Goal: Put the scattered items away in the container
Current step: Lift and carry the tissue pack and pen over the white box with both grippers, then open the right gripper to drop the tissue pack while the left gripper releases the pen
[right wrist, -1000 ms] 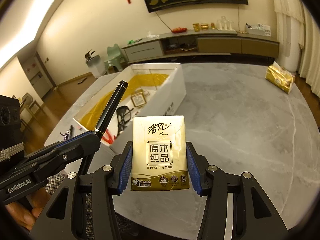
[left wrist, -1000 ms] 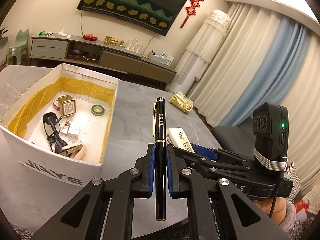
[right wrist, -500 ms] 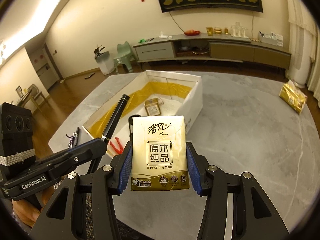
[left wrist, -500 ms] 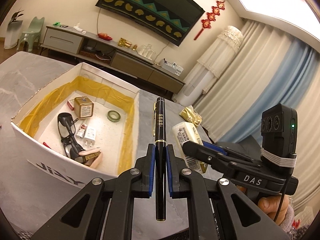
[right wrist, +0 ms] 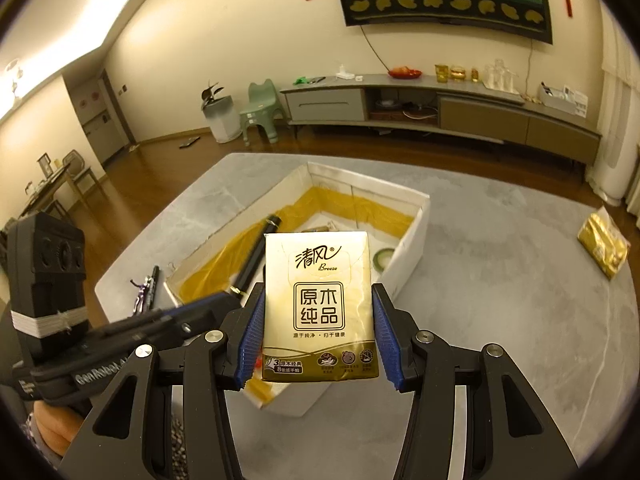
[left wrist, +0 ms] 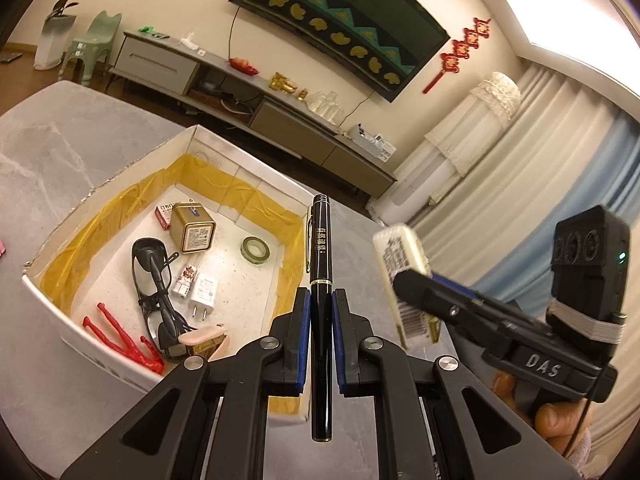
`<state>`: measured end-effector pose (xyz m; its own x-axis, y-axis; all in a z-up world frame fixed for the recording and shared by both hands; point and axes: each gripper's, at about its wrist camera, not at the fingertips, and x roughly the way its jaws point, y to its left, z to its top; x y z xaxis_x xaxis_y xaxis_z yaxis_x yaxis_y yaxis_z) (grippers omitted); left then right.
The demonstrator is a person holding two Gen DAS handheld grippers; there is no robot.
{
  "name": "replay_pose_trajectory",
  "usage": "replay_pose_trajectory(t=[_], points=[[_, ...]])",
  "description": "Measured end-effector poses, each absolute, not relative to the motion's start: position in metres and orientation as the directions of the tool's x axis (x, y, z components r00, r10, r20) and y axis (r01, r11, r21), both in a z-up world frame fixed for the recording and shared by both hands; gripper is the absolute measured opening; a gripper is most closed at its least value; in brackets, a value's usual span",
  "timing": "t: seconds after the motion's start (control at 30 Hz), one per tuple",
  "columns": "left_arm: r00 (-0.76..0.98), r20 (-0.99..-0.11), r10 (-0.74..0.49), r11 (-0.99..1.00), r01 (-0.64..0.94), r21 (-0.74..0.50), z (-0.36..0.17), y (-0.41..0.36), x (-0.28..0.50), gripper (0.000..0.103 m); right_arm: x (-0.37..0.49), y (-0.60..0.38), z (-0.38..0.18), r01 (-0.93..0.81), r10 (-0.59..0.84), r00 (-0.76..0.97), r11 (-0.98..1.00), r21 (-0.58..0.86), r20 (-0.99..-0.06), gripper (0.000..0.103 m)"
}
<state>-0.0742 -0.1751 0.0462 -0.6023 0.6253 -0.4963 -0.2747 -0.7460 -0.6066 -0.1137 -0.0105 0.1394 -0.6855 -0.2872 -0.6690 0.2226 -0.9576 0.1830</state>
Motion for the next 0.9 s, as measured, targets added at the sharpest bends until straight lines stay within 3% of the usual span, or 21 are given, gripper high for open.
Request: replay_pose_trajectory(t=[0.9], points=[[-0.519,-0.629,0.579,-0.744,-0.02,-0.668,-0.004,-0.153,-0.158,0.011,-0.252,-0.028,0.118,0.268,-0.264,-0.561,-0.955,0.129,-0.784,0.053]])
